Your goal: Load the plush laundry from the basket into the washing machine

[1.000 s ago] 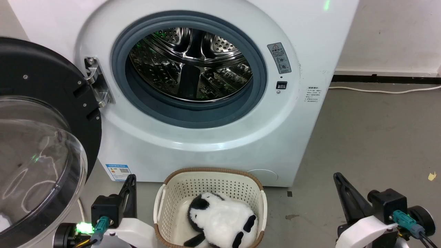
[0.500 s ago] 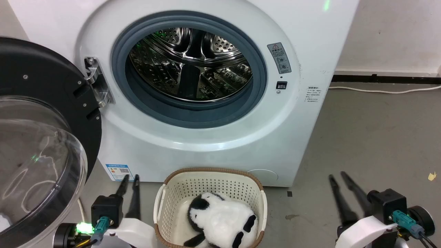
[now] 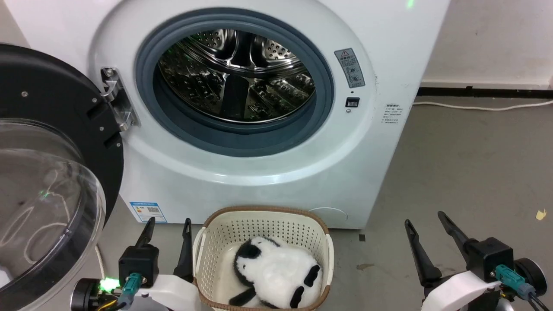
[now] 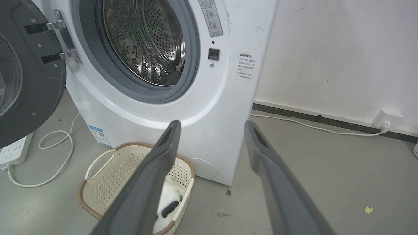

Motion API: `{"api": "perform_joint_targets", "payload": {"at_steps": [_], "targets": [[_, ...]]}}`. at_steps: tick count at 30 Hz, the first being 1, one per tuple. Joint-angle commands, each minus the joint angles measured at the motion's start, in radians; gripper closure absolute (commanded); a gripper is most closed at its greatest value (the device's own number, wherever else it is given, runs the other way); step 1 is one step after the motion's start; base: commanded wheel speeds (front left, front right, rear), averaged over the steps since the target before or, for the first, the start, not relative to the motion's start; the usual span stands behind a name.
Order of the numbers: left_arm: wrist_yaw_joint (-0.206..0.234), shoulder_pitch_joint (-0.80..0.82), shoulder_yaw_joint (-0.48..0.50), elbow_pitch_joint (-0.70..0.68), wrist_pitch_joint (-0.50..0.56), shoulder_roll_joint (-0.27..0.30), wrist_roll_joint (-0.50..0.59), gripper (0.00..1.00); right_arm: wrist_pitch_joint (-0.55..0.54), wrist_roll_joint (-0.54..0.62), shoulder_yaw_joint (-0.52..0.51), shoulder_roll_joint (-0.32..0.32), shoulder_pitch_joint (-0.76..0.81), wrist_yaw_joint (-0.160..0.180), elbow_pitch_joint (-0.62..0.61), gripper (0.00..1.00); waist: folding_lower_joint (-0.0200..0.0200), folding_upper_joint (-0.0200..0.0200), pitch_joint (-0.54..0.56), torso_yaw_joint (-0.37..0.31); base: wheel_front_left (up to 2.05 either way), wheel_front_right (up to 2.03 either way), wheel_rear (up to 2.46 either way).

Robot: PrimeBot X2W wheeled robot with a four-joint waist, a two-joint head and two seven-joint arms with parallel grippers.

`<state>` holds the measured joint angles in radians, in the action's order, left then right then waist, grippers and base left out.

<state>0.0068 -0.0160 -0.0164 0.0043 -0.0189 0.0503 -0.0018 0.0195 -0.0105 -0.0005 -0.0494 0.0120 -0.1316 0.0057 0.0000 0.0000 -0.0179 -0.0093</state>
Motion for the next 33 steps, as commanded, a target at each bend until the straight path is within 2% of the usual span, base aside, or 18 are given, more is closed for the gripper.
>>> {"api": "perform_joint_targets", "payload": {"at_steps": [1, 13, 33], "targets": [[0.004, 0.007, -0.005, -0.004, -0.011, 0.002, 0.000, 0.00, 0.011, -0.010, -0.004, 0.000, -0.007, 0.000, -0.001, 0.00, 0.0000, 0.0000, -0.009, -0.006, 0.00, 0.00, 0.00], [-0.008, 0.047, -0.023, 0.044, -0.036, 0.022, -0.001, 0.00, 0.036, -0.038, -0.004, 0.000, -0.032, 0.000, -0.017, 0.00, 0.0000, 0.0000, -0.091, -0.050, 0.00, 0.00, 0.00], [-0.045, 0.200, -0.075, 0.236, -0.063, 0.083, 0.000, 0.00, 0.078, -0.080, 0.014, 0.000, -0.082, 0.000, -0.047, 0.00, 0.0000, 0.0000, -0.257, -0.124, 0.00, 0.00, 0.00]]}}
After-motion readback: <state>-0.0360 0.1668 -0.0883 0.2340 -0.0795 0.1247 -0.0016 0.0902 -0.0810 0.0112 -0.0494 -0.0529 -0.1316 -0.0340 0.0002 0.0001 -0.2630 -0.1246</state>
